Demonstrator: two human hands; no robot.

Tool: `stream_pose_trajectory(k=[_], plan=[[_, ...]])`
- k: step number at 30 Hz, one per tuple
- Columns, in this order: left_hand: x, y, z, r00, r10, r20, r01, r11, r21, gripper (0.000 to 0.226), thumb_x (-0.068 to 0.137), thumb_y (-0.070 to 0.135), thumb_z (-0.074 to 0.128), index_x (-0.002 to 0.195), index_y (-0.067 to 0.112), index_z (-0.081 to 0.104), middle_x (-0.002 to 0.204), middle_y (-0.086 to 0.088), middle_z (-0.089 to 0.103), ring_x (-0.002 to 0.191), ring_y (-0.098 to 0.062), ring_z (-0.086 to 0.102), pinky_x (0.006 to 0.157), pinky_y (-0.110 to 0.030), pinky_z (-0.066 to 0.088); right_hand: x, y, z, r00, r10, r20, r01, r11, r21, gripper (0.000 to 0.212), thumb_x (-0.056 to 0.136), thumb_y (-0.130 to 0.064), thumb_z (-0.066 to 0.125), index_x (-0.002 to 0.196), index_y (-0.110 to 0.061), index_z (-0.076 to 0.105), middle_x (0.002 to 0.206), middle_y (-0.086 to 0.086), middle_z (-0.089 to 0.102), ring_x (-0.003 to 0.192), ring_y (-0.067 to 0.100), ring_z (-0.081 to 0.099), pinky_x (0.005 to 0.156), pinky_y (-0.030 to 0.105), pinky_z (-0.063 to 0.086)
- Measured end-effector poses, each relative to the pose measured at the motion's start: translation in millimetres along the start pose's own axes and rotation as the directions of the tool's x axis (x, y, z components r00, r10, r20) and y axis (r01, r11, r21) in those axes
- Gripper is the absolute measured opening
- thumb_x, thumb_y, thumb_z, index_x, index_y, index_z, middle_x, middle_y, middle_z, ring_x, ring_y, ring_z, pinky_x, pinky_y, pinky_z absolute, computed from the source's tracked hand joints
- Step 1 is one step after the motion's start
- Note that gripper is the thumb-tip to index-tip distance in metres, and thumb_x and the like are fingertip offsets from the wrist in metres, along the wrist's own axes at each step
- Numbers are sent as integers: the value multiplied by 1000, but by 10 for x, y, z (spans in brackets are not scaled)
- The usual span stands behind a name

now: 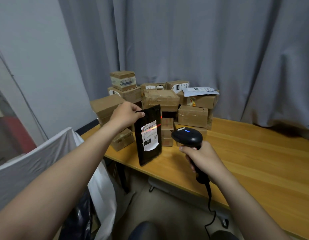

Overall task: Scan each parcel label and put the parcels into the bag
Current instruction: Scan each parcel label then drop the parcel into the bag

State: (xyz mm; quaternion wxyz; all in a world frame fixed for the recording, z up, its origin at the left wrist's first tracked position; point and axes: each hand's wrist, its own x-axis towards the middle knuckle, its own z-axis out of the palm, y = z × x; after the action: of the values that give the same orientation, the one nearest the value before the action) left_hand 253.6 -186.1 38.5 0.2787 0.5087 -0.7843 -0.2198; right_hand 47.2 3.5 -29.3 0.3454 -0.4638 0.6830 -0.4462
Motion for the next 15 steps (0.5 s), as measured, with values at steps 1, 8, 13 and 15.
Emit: stream_pose_trajectory(k=[1, 8, 13, 15], plan=[[-74, -24, -67, 1000, -7, -11, 7, 1000, 0, 8, 98, 30, 70, 95, 28, 77, 89, 10, 74, 88, -8, 68, 72, -31, 51, -6, -16, 52, 1000, -8, 0, 8, 1000, 10, 20, 97, -26, 71, 87, -9, 67, 60, 7, 58, 47, 19, 55, 52, 32, 48], [-712, -283, -571, 998, -37, -50, 41, 996, 82, 15, 96, 28, 72, 81, 30, 75, 79, 12, 73, 72, -4, 65, 62, -24, 44, -129, -183, 500, 996, -58, 66, 59, 998, 0, 15, 97, -23, 70, 91, -9, 67, 67, 8, 58, 54, 23, 58, 56, 37, 50], [-1194, -634, -843, 990, -118, -82, 132, 971, 199, 18, 92, 30, 75, 74, 31, 74, 75, 11, 71, 78, -15, 66, 73, -31, 48, -236, -246, 792, 985, -44, 166, 55, 996, -64, 16, 97, -23, 70, 93, -8, 65, 70, 12, 56, 53, 25, 56, 49, 33, 47], [-1370, -797, -925, 982, -165, -88, 182, 953, 242, 13, 92, 32, 75, 80, 27, 78, 79, 5, 74, 82, -17, 68, 76, -33, 50, -261, -246, 899, 977, -26, 214, 48, 994, -98, 17, 98, -23, 69, 92, -8, 64, 71, 14, 55, 52, 26, 55, 46, 31, 45]])
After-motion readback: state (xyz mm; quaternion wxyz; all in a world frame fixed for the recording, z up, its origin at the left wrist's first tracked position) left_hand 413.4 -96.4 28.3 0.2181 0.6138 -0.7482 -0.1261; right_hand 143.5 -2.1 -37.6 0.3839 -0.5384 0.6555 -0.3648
